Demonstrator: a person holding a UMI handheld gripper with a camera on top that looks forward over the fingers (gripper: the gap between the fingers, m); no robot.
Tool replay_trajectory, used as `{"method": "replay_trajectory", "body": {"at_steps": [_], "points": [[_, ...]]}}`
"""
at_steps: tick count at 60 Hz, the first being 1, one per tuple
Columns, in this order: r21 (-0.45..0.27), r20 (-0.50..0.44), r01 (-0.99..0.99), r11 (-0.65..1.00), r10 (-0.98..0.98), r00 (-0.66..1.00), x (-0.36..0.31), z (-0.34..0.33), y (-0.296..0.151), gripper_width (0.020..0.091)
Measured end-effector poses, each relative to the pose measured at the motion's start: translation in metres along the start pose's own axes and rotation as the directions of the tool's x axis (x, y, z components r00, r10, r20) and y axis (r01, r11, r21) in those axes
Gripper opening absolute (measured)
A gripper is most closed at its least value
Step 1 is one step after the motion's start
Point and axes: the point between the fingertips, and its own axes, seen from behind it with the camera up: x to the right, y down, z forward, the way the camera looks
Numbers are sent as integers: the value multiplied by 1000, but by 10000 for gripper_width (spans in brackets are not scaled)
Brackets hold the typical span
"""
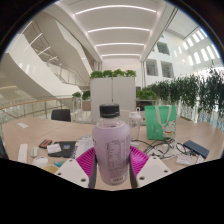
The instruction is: Pour water
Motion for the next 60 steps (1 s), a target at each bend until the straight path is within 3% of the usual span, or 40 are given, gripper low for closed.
{"method": "replay_trajectory", "body": {"at_steps": [6, 13, 19, 21, 31, 37, 39, 43, 44, 47, 60], "points": [[-106, 44, 40, 994, -35, 998, 22, -2, 52, 484], [-134, 90, 45, 990, -33, 995, 16, -3, 92, 487], [-210, 105, 53, 976, -31, 994, 19, -3, 137, 502], [-151, 102, 46, 987, -31, 994, 19, -2, 129, 496], [-163, 99, 0, 987, 17, 995, 24, -4, 129, 500], [-235, 80, -6, 972, 26, 996, 26, -8, 136, 571], [-257, 69, -15, 966, 33, 997, 26, -13, 136, 621], [-275, 56, -30, 961, 47, 997, 26, -27, 132, 834], [-282, 52, -35, 959, 51, 997, 27, -28, 133, 855], [-297, 49, -41, 954, 58, 997, 23, -47, 131, 827], [-347, -29, -27, 937, 18, 999, 4, -150, 111, 833]]}}
